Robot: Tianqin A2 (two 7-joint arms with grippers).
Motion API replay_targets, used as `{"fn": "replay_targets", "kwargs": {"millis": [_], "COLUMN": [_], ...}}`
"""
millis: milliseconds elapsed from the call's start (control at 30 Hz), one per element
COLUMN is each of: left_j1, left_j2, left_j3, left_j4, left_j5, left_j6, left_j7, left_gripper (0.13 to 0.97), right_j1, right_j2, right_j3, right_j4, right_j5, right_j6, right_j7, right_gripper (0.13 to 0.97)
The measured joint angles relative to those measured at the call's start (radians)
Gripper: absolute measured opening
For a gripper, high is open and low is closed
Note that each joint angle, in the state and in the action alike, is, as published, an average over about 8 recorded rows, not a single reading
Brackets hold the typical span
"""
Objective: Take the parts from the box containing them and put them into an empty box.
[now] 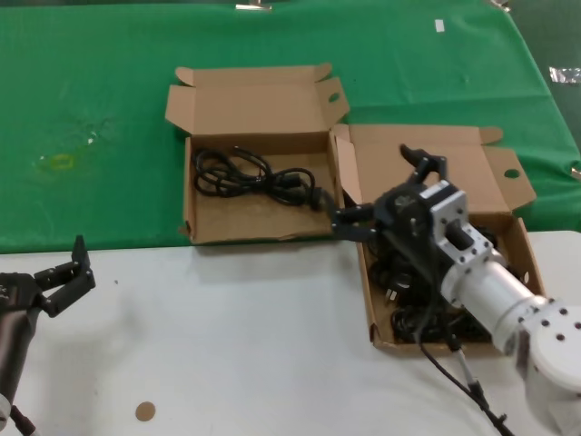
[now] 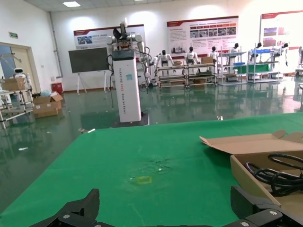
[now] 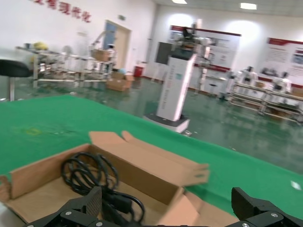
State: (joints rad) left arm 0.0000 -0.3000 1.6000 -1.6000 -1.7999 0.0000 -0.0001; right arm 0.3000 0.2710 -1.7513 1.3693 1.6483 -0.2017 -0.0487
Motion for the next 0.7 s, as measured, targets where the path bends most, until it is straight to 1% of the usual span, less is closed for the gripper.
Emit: {"fn": "replay_targets", "kwargs": {"millis": [267,500,700], "left_j1": [0.0,0.0,0.0], "left_j2": [0.0,0.0,0.0], "left_j3": [0.0,0.0,0.0], "left_j4": [0.0,0.0,0.0], "left_j5": [0.0,0.0,0.0], "left_j6": [0.0,0.0,0.0], "left_j7": [0.0,0.0,0.0], "left_gripper": [0.966,0.966,0.966], "right_j1": [-0.12,-0.221,-0.26], "right_j2": [0.012,0.021,0.025], "right_j3": [0.061,0.111,0.131], "right_j4": [0.092,0.17,0.2], "right_j5": [0.061,0.111,0.132], "right_j6": [0.081,0.148,0.175], "right_j7": [0.02,0.036,0.042], "right_gripper": [0.966,0.966,0.966]}}
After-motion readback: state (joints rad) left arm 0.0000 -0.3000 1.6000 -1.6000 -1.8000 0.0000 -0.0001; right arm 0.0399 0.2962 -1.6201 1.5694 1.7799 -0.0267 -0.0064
